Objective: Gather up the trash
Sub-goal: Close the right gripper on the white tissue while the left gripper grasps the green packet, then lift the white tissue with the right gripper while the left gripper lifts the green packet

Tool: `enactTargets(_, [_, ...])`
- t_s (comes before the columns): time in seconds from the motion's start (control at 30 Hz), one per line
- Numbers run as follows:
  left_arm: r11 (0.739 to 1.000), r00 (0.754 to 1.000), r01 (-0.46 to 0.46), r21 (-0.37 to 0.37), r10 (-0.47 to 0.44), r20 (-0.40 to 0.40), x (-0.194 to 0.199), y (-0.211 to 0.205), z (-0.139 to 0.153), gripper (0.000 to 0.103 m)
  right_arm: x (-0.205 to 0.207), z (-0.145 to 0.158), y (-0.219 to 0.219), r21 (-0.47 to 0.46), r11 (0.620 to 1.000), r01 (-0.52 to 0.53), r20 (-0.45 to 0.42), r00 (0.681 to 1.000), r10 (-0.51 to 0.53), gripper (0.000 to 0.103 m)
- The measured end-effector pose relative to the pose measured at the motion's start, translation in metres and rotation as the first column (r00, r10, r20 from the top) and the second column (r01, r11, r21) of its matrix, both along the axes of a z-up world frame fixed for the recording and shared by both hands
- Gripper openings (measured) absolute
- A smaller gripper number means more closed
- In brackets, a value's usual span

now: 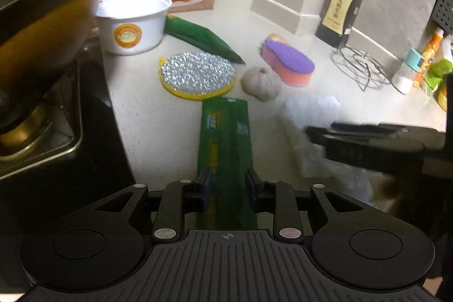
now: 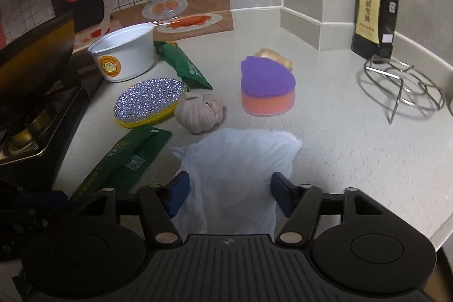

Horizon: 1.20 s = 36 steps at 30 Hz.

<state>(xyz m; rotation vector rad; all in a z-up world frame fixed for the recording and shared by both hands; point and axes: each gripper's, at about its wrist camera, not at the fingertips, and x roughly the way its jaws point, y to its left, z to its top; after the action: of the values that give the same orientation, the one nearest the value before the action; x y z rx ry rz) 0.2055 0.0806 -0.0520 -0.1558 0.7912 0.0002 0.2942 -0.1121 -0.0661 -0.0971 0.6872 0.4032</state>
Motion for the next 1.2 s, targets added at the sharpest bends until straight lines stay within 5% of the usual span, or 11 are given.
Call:
enactTargets(0.07, [1.000,1.000,0.007,0.023,-0.007,-0.011,0.005,-0.003,-0.002,0.029,-0.002,-0.002,-0.001,-0.029,1.000,0.004,0.004,1.000,-0.004,0.014])
enactTargets(0.1, [0.999,1.000,0.012,0.036,-0.011,-0.023,0.008,-0.005,-0.004,0.029,-0.004,-0.002,-0.002,-0.050,0.999,0.013,0.014,1.000,-0.012,0.011])
enactTargets(0.53, [0.981,0.993,0.104,0.164,-0.093,-0.077,0.017,-0.027,-0.018,0.046,-0.020,-0.001,-0.032,-0.101,0.993,0.061,0.032,0.998,-0.058,0.011])
enactTargets(0.73, [0.987,0.994,0.085,0.136,-0.075,-0.079,0.019,-0.022,-0.017,0.046,-0.020,0.000,-0.035,-0.098,0.992,0.075,0.026,0.997,-0.073,0.013])
enactTargets(0.83, [0.992,0.995,0.063,0.114,-0.054,-0.079,0.018,-0.018,-0.016,0.038,-0.023,0.002,-0.038,-0.087,0.993,0.078,0.032,0.997,-0.075,0.032])
enactTargets(0.9, [0.998,0.997,0.024,0.059,-0.019,-0.076,0.014,-0.011,-0.014,0.036,-0.027,0.007,-0.039,-0.084,0.992,0.090,0.067,0.994,-0.085,0.058])
enactTargets(1.1, [0.999,0.998,0.032,0.032,-0.031,-0.048,0.006,-0.009,-0.011,0.031,-0.039,0.016,-0.037,-0.108,0.986,0.131,0.188,0.976,-0.109,0.069])
enactTargets(1.2, [0.999,0.998,0.044,-0.005,-0.044,-0.034,0.001,-0.006,-0.009,0.028,-0.041,0.018,-0.036,-0.107,0.987,0.117,0.182,0.979,-0.096,0.069])
